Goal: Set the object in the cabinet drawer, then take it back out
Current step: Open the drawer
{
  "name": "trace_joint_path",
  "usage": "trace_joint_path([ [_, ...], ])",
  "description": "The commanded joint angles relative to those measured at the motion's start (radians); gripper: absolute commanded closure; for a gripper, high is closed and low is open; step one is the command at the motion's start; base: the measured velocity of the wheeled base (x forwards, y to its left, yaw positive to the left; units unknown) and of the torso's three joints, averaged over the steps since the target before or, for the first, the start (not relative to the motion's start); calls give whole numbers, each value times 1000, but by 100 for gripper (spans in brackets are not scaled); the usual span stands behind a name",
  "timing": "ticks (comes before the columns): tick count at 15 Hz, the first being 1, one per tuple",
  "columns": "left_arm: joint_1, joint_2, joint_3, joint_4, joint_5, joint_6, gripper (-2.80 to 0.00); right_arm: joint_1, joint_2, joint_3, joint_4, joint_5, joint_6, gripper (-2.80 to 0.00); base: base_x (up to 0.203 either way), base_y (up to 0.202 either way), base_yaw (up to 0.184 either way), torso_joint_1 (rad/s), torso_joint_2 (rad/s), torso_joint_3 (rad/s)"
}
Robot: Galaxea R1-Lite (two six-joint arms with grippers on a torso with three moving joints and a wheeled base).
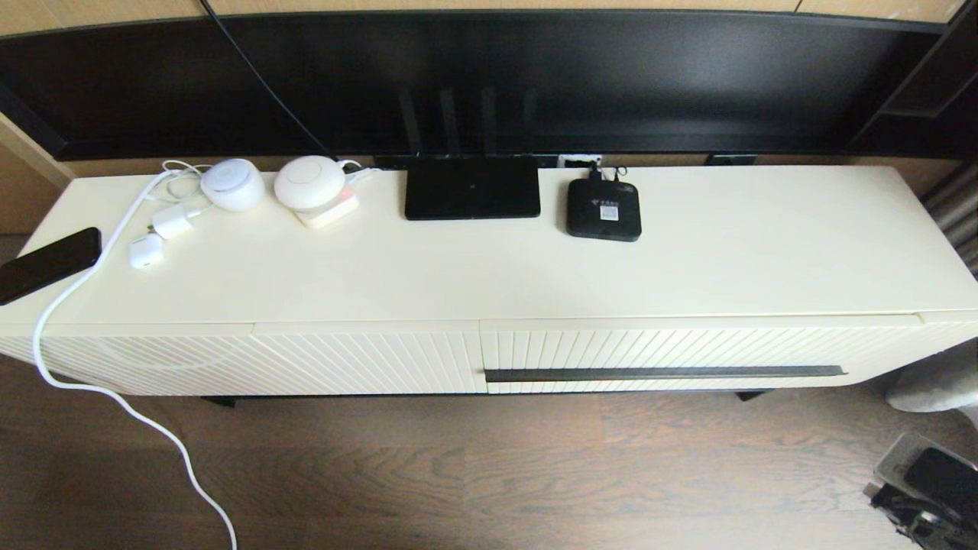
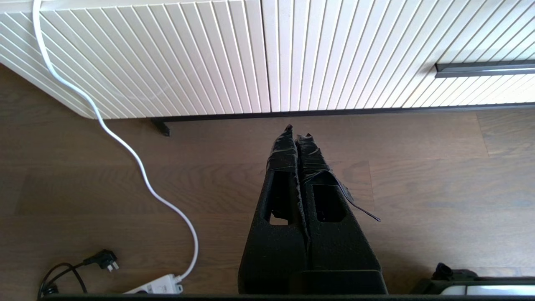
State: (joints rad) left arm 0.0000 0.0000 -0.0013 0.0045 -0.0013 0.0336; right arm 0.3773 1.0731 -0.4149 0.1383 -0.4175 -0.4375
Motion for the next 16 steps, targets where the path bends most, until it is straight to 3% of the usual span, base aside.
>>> trace_joint_path([
  [1, 0, 2, 1, -1, 0, 0, 0, -20, -71, 16, 4, 21, -114, 0, 0, 0, 0, 0, 0, 0],
  [3, 0, 2, 1, 0, 0, 0, 0, -49, -96, 41, 4, 91, -229, 0, 0, 0, 0, 0, 0, 0],
  [6, 0, 1, 0, 0, 0, 0, 0, -42, -108, 121, -21, 119, -390, 0, 0, 0, 0, 0, 0, 0],
  [9, 0, 2, 0, 0, 0, 0, 0, -14, -29, 124, -69, 146, -425, 0, 0, 0, 0, 0, 0, 0],
  [13, 0, 2, 1, 0, 0, 0, 0, 38, 177, 172, -377, 213, -445, 0, 0, 0, 0, 0, 0, 0],
  [16, 0, 2, 1, -1, 0, 0, 0, 57, 316, 208, -614, 223, -524, 0, 0, 0, 0, 0, 0, 0],
])
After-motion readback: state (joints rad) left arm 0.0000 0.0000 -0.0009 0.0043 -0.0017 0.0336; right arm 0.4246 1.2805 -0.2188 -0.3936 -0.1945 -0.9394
